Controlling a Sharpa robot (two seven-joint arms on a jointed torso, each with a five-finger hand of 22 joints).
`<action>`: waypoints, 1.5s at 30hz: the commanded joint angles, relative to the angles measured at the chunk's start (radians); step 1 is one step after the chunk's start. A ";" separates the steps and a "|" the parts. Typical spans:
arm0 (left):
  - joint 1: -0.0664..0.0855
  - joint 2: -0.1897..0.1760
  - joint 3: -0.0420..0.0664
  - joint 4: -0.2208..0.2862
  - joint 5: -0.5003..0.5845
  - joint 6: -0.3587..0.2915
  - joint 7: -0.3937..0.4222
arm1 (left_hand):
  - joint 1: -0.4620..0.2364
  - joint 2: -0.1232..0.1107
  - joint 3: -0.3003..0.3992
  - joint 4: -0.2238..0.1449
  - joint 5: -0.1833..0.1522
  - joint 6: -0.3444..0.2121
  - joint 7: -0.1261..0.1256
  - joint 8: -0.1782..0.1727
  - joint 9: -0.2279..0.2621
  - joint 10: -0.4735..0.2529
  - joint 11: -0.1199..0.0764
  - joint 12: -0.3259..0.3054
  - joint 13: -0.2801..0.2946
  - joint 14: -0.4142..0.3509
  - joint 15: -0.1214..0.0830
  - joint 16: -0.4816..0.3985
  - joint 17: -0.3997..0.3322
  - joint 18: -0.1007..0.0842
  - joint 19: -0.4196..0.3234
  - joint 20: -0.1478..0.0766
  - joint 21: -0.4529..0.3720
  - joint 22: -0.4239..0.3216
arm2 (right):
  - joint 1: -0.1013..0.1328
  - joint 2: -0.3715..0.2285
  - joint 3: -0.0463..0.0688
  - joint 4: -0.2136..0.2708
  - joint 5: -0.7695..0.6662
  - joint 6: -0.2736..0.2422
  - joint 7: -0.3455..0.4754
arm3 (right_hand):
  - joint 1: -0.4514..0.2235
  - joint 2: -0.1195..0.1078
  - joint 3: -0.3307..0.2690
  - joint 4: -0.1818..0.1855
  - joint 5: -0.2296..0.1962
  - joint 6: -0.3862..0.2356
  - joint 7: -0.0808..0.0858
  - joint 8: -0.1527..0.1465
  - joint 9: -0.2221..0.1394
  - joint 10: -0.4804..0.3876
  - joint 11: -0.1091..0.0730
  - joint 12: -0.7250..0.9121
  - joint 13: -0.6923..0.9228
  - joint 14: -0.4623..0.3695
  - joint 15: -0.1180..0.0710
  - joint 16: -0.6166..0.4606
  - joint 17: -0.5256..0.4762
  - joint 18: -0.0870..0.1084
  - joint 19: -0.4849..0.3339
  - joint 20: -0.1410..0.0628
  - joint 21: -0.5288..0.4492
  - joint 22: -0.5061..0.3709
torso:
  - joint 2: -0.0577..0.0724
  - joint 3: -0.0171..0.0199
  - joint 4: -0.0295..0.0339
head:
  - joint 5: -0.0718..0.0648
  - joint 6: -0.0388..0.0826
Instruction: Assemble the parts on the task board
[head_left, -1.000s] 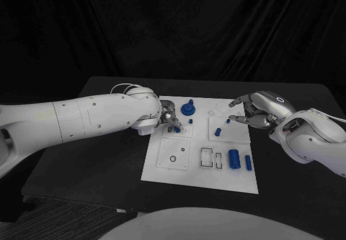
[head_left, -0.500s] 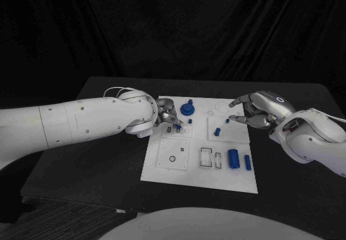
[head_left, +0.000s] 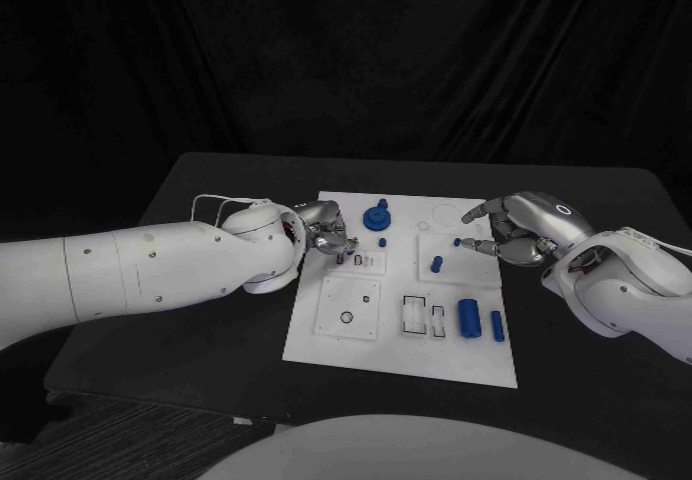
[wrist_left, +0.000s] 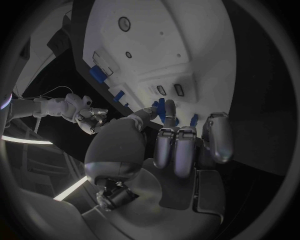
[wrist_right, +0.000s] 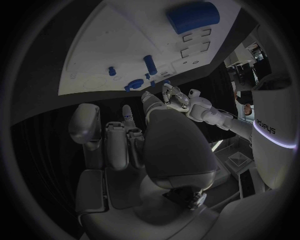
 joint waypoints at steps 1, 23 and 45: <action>-0.016 0.012 0.001 -0.010 -0.090 -0.088 0.024 | -0.006 0.002 0.060 -0.053 -0.003 -0.018 -0.009 0.006 0.002 0.070 -0.002 -0.003 0.225 0.104 -0.002 0.003 0.263 0.010 0.009 0.001 0.007 0.088 | -0.003 -0.003 0.001 0.002 -0.002 -0.025 -0.015 | -0.001 0.008 -0.003 -0.006 0.006 0.006 0.000 0.003 -0.002 0.083 0.006 -0.004 0.241 0.059 0.006 -0.003 0.108 0.003 -0.008 -0.001 -0.002 0.084 | -0.002 0.0017 0.0026 | -0.004 0.000; -0.053 0.048 0.001 -0.036 -0.104 -0.075 0.035 | -0.020 0.001 0.032 -0.015 -0.021 -0.012 -0.013 0.011 0.011 0.074 -0.006 0.001 0.228 0.104 -0.005 0.003 0.263 0.009 0.018 -0.002 0.009 0.094 | -0.006 -0.001 0.001 0.001 -0.002 -0.026 -0.014 | 0.000 0.007 -0.002 -0.007 0.011 0.007 0.000 0.003 -0.002 0.083 0.007 -0.003 0.241 0.058 0.007 -0.004 0.107 0.003 -0.009 -0.001 -0.005 0.084 | 0.000 -0.0003 -0.0005 | -0.001 0.000; -0.064 0.045 0.001 -0.029 -0.105 -0.034 0.033 | -0.020 0.001 0.023 -0.005 -0.043 -0.010 -0.015 0.009 0.011 0.073 -0.007 -0.001 0.227 0.104 -0.007 0.003 0.263 0.010 0.018 -0.003 0.007 0.095 | -0.008 0.001 0.001 0.000 -0.002 -0.023 -0.015 | 0.000 0.007 -0.002 -0.007 0.011 0.007 0.000 0.003 -0.002 0.083 0.007 -0.003 0.241 0.058 0.007 -0.004 0.107 0.003 -0.009 -0.001 -0.005 0.084 | -0.001 -0.0006 0.0011 | 0.000 0.000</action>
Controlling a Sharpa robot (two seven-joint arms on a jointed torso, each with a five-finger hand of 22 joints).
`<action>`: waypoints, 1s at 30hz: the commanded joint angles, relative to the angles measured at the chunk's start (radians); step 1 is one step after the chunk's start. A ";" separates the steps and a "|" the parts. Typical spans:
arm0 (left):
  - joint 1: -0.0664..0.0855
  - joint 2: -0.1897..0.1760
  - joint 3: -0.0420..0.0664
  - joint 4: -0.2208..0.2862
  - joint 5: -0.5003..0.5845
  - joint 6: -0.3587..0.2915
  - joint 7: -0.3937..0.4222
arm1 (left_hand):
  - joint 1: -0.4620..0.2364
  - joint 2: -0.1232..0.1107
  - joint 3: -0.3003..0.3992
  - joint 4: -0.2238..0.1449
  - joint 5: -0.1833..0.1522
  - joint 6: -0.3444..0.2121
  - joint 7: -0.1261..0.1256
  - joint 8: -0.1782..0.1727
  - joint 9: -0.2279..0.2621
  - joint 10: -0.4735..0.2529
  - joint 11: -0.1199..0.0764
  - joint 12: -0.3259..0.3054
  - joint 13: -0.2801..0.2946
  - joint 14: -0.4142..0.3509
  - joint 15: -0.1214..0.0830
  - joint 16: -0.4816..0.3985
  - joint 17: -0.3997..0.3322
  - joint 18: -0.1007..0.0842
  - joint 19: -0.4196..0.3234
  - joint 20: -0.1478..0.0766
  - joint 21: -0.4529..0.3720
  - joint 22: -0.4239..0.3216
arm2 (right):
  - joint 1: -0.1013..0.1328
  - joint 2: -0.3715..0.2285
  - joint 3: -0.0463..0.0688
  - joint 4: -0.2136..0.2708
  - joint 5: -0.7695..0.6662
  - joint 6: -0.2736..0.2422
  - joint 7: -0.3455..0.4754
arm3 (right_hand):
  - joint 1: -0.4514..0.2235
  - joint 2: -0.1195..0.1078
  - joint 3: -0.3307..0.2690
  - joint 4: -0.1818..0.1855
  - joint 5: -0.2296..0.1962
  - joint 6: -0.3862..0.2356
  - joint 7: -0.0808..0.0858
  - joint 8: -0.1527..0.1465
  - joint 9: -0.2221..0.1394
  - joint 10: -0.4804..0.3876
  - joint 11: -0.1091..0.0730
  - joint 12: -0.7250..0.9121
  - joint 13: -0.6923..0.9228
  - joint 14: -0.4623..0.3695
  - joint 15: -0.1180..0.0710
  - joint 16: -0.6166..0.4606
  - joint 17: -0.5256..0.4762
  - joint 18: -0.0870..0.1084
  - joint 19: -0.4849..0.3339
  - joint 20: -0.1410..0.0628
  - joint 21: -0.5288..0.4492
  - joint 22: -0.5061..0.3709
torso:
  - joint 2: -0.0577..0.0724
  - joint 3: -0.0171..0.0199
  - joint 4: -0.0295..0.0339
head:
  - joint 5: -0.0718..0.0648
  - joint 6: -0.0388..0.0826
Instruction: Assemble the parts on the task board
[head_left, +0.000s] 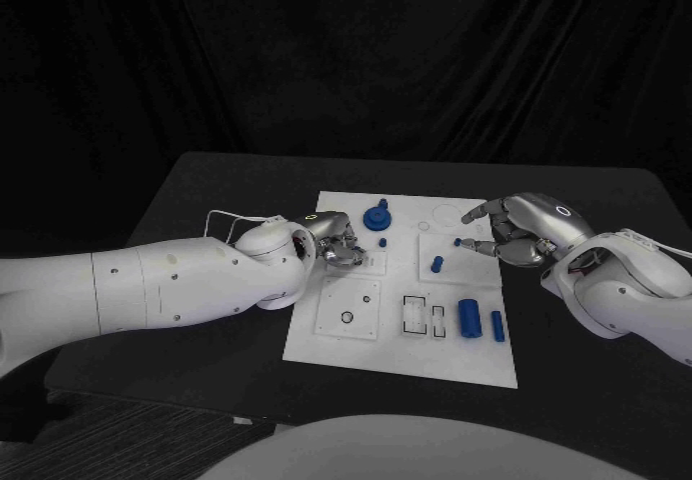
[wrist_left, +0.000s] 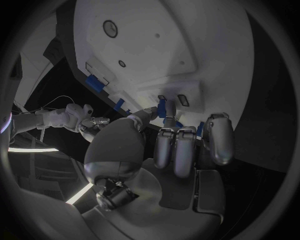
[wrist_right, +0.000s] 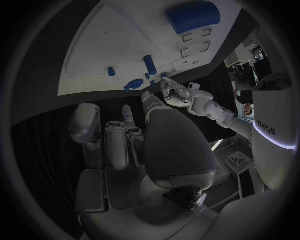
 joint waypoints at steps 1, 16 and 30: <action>-0.005 0.000 -0.001 0.004 -0.002 0.027 0.012 | -0.005 0.005 0.012 -0.004 -0.003 -0.007 -0.014 0.005 0.001 0.073 -0.007 -0.001 0.227 0.104 -0.007 0.003 0.263 0.009 0.008 0.000 0.002 0.095 | -0.002 0.000 0.001 0.001 -0.003 -0.012 -0.015 | 0.000 0.008 0.000 -0.004 0.004 0.007 0.000 0.003 -0.002 0.083 0.007 -0.003 0.241 0.058 0.007 -0.004 0.107 0.003 -0.009 -0.001 -0.005 0.084 | -0.001 0.0001 -0.0009 | 0.001 0.000; -0.007 -0.010 -0.001 0.012 -0.002 0.050 0.007 | -0.014 0.004 -0.003 0.016 -0.018 -0.006 -0.013 0.001 0.000 0.070 -0.007 -0.004 0.224 0.104 -0.007 0.003 0.263 0.010 0.005 0.000 -0.004 0.094 | -0.003 0.001 0.001 -0.001 -0.002 -0.010 -0.016 | 0.000 0.008 0.001 -0.005 0.007 0.007 0.001 0.003 -0.002 0.082 0.007 -0.005 0.240 0.058 0.007 -0.006 0.105 0.003 -0.009 -0.001 -0.007 0.084 | 0.000 -0.0001 -0.0014 | 0.002 0.000; -0.007 -0.015 -0.001 0.013 -0.002 0.058 0.003 | -0.027 0.002 -0.049 0.063 -0.089 0.003 -0.014 -0.006 -0.003 0.070 -0.007 -0.004 0.223 0.104 -0.007 0.003 0.263 0.010 0.007 0.000 -0.009 0.096 | -0.005 0.003 0.001 -0.003 -0.002 -0.008 -0.018 | 0.001 0.008 0.001 -0.005 0.010 0.008 0.001 0.003 -0.003 0.081 0.007 -0.006 0.239 0.058 0.007 -0.006 0.105 0.004 -0.010 -0.001 -0.009 0.084 | -0.001 -0.0002 -0.0019 | 0.004 0.000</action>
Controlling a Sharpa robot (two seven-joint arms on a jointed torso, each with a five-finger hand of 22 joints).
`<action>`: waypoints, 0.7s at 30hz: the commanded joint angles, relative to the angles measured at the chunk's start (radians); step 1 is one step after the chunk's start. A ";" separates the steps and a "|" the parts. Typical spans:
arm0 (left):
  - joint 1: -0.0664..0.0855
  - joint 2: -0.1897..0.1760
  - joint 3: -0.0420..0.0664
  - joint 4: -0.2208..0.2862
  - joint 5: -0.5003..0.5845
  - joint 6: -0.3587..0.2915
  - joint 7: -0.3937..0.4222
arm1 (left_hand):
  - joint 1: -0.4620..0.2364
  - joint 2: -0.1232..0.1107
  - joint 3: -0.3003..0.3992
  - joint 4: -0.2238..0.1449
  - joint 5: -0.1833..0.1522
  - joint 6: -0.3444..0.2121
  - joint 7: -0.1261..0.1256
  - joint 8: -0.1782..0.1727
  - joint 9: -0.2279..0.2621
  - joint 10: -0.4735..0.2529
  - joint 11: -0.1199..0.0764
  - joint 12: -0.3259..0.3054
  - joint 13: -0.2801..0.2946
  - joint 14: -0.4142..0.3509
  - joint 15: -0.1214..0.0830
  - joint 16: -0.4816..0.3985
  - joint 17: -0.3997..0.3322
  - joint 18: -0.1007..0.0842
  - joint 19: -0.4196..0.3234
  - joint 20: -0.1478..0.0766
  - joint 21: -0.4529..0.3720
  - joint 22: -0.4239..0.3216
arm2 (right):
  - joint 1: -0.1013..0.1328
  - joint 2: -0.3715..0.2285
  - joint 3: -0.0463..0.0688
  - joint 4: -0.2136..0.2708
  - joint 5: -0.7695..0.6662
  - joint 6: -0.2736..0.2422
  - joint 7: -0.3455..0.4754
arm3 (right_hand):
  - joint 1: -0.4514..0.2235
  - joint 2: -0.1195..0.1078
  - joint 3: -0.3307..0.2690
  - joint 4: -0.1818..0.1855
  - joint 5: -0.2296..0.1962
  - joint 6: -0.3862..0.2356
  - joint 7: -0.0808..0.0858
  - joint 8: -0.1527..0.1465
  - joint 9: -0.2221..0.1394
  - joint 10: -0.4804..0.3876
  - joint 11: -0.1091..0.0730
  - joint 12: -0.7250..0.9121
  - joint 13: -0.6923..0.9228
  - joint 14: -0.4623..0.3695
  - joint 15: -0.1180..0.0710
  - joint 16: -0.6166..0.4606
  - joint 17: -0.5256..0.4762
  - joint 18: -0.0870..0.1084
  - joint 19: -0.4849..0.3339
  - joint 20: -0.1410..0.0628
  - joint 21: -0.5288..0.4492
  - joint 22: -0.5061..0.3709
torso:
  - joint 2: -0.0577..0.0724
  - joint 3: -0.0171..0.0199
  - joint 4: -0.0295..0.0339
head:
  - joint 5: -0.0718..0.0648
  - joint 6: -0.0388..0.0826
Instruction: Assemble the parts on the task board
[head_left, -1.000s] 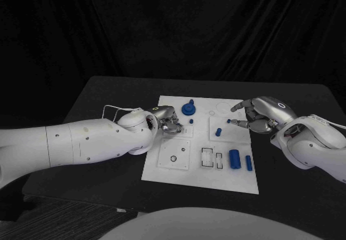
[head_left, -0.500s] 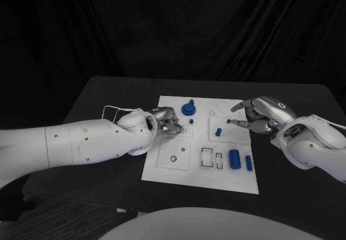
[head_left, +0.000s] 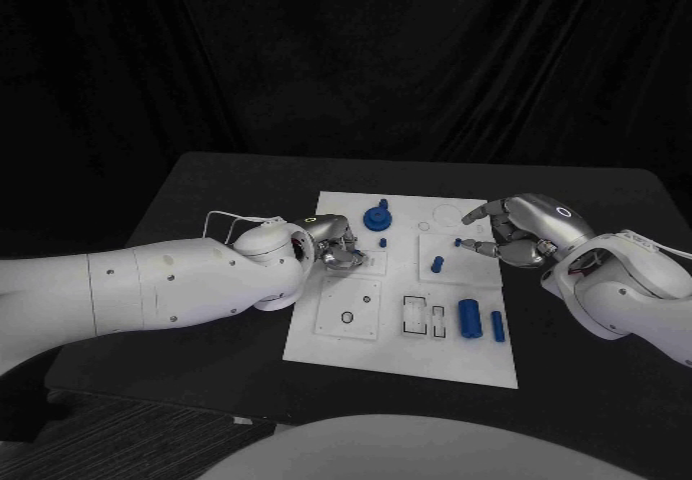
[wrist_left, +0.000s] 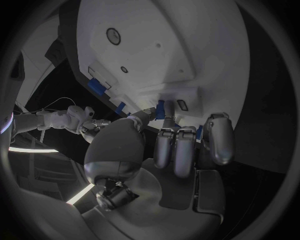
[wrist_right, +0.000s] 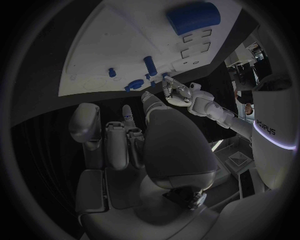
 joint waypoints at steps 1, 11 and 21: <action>-0.005 -0.001 -0.003 0.000 0.001 0.026 0.003 | -0.015 -0.001 -0.026 0.028 -0.055 0.011 0.001 -0.007 -0.003 0.070 -0.007 -0.004 0.224 0.104 -0.007 0.003 0.263 0.010 0.008 0.000 -0.005 0.098 | -0.003 0.001 0.001 0.000 -0.002 -0.008 -0.017 | 0.001 0.008 0.001 -0.005 0.006 0.008 0.001 0.003 -0.001 0.081 0.007 -0.006 0.238 0.058 0.007 -0.006 0.105 0.004 -0.006 0.003 -0.003 0.083 | -0.001 -0.0004 -0.0004 | 0.000 0.000; -0.006 0.000 -0.003 -0.004 0.001 0.023 0.000 | -0.049 -0.001 -0.133 0.127 -0.127 0.026 0.005 -0.017 -0.009 0.070 -0.003 -0.005 0.223 0.104 -0.004 0.003 0.263 0.010 0.011 0.002 -0.011 0.104 | -0.004 0.001 0.001 -0.002 -0.002 -0.007 -0.017 | 0.002 0.009 0.002 -0.006 0.008 0.008 0.001 0.003 -0.002 0.082 0.007 -0.005 0.239 0.058 0.007 -0.006 0.105 0.004 -0.006 0.003 -0.004 0.083 | -0.001 0.0000 0.0003 | -0.002 0.000; -0.006 0.000 -0.003 -0.009 0.001 0.025 -0.007 | -0.036 0.008 -0.192 0.169 -0.133 0.048 -0.007 0.026 0.042 0.071 -0.012 -0.004 0.225 0.104 -0.010 0.003 0.263 0.010 0.016 -0.002 -0.014 0.110 | -0.004 0.003 0.001 -0.003 -0.002 -0.003 -0.017 | 0.002 0.009 0.002 -0.006 0.008 0.008 0.001 0.003 -0.002 0.082 0.007 -0.005 0.239 0.058 0.007 -0.006 0.105 0.004 -0.006 0.003 -0.004 0.083 | 0.000 -0.0001 -0.0004 | -0.002 0.000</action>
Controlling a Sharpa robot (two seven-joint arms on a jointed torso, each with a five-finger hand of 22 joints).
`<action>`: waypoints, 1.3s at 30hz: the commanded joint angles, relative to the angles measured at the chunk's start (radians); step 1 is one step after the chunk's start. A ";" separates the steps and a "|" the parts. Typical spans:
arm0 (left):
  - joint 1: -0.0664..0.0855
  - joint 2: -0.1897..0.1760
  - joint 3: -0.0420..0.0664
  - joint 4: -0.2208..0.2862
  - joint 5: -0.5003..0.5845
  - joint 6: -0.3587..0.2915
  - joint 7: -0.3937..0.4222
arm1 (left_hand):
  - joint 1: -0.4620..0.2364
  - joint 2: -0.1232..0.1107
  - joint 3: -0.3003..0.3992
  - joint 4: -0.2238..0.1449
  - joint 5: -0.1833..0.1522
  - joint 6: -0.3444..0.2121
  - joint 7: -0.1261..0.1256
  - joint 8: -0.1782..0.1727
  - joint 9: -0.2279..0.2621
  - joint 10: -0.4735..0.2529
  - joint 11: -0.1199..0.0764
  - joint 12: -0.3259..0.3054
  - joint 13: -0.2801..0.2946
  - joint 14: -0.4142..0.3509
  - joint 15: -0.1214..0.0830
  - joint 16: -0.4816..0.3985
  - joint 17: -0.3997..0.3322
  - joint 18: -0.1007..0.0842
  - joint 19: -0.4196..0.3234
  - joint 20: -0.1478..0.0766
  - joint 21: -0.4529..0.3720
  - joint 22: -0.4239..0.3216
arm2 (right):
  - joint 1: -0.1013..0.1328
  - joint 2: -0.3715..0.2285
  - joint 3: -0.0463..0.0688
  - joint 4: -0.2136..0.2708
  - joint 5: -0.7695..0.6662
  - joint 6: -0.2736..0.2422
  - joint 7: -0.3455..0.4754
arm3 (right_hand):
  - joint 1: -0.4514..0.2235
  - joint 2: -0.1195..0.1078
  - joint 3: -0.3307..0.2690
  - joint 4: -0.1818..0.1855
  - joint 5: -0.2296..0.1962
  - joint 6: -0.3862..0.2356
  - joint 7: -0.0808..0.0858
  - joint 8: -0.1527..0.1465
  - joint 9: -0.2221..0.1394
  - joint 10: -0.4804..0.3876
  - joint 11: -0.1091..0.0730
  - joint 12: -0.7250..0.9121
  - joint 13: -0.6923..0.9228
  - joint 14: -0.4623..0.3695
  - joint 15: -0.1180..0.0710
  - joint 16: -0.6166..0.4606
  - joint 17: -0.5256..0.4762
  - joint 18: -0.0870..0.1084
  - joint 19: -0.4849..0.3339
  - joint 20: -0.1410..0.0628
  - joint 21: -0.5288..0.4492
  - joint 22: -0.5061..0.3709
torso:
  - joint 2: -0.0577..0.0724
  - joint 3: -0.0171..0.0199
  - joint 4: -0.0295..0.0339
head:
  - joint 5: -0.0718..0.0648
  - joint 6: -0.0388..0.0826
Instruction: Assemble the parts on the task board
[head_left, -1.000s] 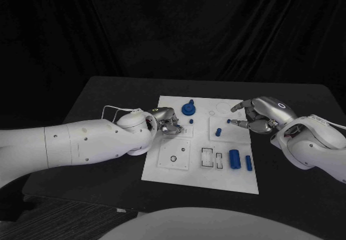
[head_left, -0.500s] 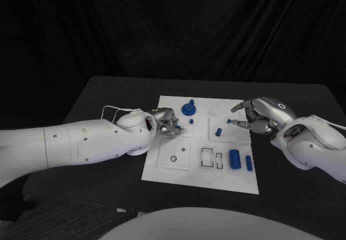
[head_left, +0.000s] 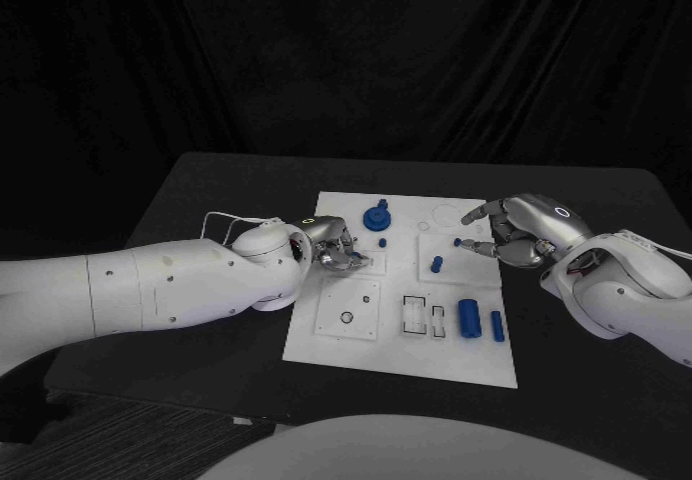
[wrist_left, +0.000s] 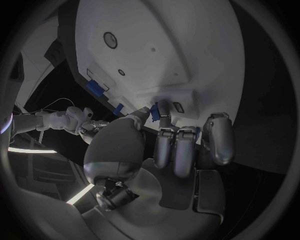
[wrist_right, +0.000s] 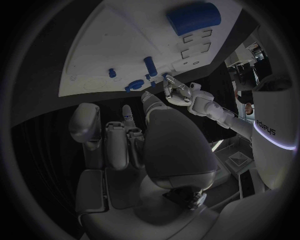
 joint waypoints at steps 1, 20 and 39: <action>-0.003 0.001 -0.001 -0.001 0.001 0.016 -0.003 | 0.009 0.012 -0.026 0.018 -0.007 0.004 -0.005 0.029 0.040 0.074 -0.012 -0.004 0.225 0.104 -0.013 0.003 0.263 0.010 0.010 -0.005 -0.007 0.112 | -0.003 0.000 0.001 0.000 -0.003 -0.004 -0.016 | 0.002 0.009 0.002 -0.006 0.004 0.008 0.001 0.003 -0.001 0.082 0.007 -0.005 0.239 0.058 0.007 -0.006 0.105 0.004 -0.006 0.003 -0.004 0.083 | 0.001 0.0001 0.0000 | 0.000 0.000; -0.004 0.008 -0.001 -0.012 0.001 0.028 0.006 | -0.143 0.101 -0.165 0.069 0.023 0.012 -0.013 0.071 0.118 0.076 -0.018 -0.002 0.227 0.104 -0.018 0.003 0.263 0.009 0.015 -0.011 -0.017 0.124 | -0.004 0.001 0.001 -0.001 -0.003 0.002 -0.018 | 0.010 0.008 0.008 -0.013 0.048 0.012 0.002 0.002 -0.007 0.082 0.009 -0.005 0.239 0.057 0.008 -0.006 0.105 0.004 -0.006 0.004 -0.008 0.085 | 0.001 0.0005 0.0007 | 0.001 0.000; -0.004 0.012 -0.001 -0.019 0.001 0.044 0.002 | -0.113 0.118 -0.210 0.065 0.044 0.044 -0.028 0.096 0.157 0.084 -0.031 0.007 0.236 0.104 -0.028 0.003 0.263 0.008 0.024 -0.020 -0.016 0.134 | -0.004 0.001 0.001 -0.001 -0.003 0.002 -0.018 | 0.010 0.008 0.009 -0.013 0.053 0.012 0.002 0.002 -0.008 0.082 0.009 -0.005 0.239 0.057 0.008 -0.007 0.104 0.004 -0.006 0.004 -0.009 0.086 | 0.001 0.0005 0.0003 | 0.002 0.000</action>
